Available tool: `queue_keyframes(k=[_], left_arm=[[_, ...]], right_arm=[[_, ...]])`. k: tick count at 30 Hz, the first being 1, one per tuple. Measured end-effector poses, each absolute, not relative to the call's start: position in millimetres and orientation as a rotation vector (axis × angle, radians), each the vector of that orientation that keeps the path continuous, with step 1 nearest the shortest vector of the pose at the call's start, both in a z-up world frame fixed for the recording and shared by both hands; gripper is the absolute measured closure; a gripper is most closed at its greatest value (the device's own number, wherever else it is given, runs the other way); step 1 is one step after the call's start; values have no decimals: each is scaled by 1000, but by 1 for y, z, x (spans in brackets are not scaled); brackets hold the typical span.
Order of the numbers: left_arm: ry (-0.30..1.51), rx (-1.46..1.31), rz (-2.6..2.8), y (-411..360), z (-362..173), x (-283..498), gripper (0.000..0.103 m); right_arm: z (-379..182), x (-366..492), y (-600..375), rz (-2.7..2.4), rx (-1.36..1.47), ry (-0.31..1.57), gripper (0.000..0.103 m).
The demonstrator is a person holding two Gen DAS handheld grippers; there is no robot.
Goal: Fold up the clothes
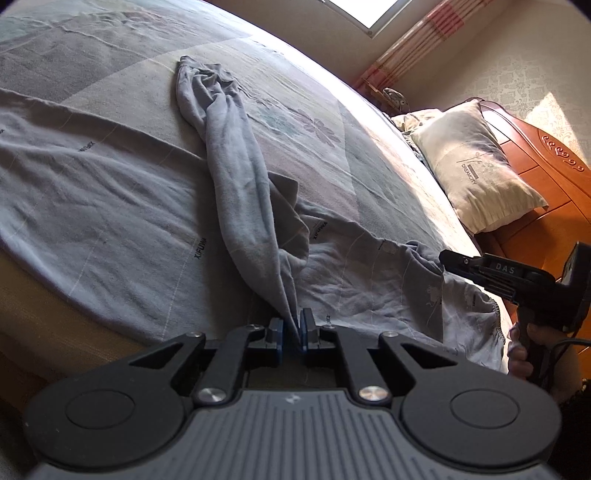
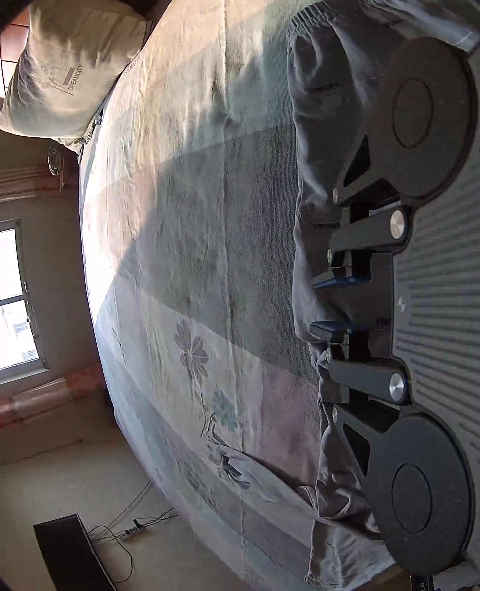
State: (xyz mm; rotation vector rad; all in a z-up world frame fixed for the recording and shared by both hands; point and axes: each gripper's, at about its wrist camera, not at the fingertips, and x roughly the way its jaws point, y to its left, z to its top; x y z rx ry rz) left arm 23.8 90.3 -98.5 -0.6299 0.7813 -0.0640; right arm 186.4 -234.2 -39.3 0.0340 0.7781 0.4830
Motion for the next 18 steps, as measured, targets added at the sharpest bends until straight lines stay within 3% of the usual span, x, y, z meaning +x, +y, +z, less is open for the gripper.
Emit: queue_keyframes(k=[2, 4, 6, 8, 11, 18], left_arm=[[816, -583, -78, 93, -90, 22, 86], [837, -514, -84, 96, -78, 18, 81], [823, -420, -85, 98, -60, 16, 71], [800, -368, -124, 100, -44, 23, 51], [774, -395, -271, 95, -27, 58, 38], [833, -580, -642, 31, -46, 185, 33]], right_arm=[[-41, 198, -224, 493, 8, 801, 67], [-37, 201, -218, 488, -31, 791, 67], [-30, 195, -229, 478, 22, 761, 59], [-26, 186, -245, 470, 113, 740, 51], [-33, 167, -256, 469, 162, 743, 40], [-66, 126, -255, 468, 136, 741, 29]])
